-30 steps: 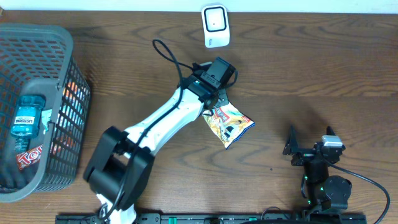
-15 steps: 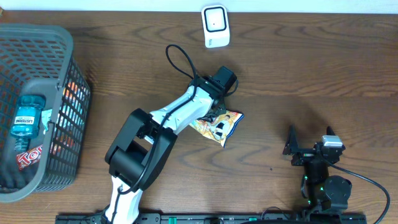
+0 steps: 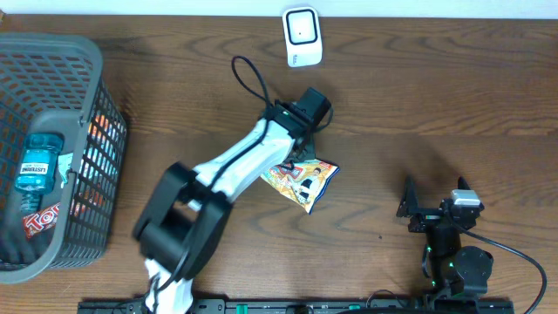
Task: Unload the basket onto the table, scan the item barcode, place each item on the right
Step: 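Carry the snack bag to the table center and lower it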
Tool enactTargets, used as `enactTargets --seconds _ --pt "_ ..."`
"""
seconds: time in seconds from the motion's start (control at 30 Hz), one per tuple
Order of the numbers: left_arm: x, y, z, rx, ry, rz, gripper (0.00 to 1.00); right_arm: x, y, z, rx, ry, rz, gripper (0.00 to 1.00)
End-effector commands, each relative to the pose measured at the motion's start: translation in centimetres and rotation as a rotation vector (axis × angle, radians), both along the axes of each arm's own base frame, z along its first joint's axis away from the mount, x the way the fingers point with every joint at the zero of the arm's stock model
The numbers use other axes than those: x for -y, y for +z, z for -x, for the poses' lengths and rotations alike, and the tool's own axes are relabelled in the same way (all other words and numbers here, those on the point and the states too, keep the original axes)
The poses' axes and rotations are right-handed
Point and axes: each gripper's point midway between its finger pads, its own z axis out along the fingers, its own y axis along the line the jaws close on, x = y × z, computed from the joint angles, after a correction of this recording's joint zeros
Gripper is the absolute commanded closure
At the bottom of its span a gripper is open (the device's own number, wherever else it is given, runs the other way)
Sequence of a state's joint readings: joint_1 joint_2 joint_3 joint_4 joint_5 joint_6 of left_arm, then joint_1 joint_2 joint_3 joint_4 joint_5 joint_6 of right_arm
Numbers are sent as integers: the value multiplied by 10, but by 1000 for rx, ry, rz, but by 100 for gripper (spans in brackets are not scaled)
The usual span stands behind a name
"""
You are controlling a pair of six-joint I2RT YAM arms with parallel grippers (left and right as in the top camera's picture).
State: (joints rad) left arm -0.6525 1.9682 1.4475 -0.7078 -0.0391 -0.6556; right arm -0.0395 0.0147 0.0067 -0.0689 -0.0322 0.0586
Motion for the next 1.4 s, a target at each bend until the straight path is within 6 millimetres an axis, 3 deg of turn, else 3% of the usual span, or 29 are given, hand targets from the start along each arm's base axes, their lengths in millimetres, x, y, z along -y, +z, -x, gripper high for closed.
enactTargets --seconds 0.0,0.1,0.17,0.3,0.47,0.67,0.73,0.87,1.0,1.1,1.17,1.23,1.37 --pt "-14 87 -16 220 12 8 87 -2 -1 0 -5 8 12 1" --pt "-45 115 -13 296 82 -84 86 -2 -1 0 -5 7 12 1" --pt "-63 122 -7 305 139 -137 86 -2 -1 0 -5 8 12 1" --pt "-75 108 6 246 157 -198 86 -2 -1 0 -5 8 12 1" --pt "-81 69 13 196 206 -224 86 -2 -1 0 -5 7 12 1" --pt "-72 5 25 104 248 -171 85 -2 -1 0 -5 7 12 1" --pt "-67 -18 31 62 237 -147 77 -2 -1 0 -5 8 12 1" --pt "-63 -64 47 -40 218 -141 74 -2 -1 0 -5 8 12 1" --pt "-65 -87 59 -118 210 -168 74 -2 -1 0 -5 7 12 1" --pt "-63 -82 56 -104 210 -155 75 -2 -1 0 -5 8 12 1" --pt "-60 -71 52 -83 199 -138 81 -2 -1 0 -5 8 12 1" --pt "-57 -56 48 -59 197 -117 88 -2 -1 0 -5 7 12 1" --pt "-51 -10 33 46 153 -71 88 -2 -1 0 -5 8 12 1"
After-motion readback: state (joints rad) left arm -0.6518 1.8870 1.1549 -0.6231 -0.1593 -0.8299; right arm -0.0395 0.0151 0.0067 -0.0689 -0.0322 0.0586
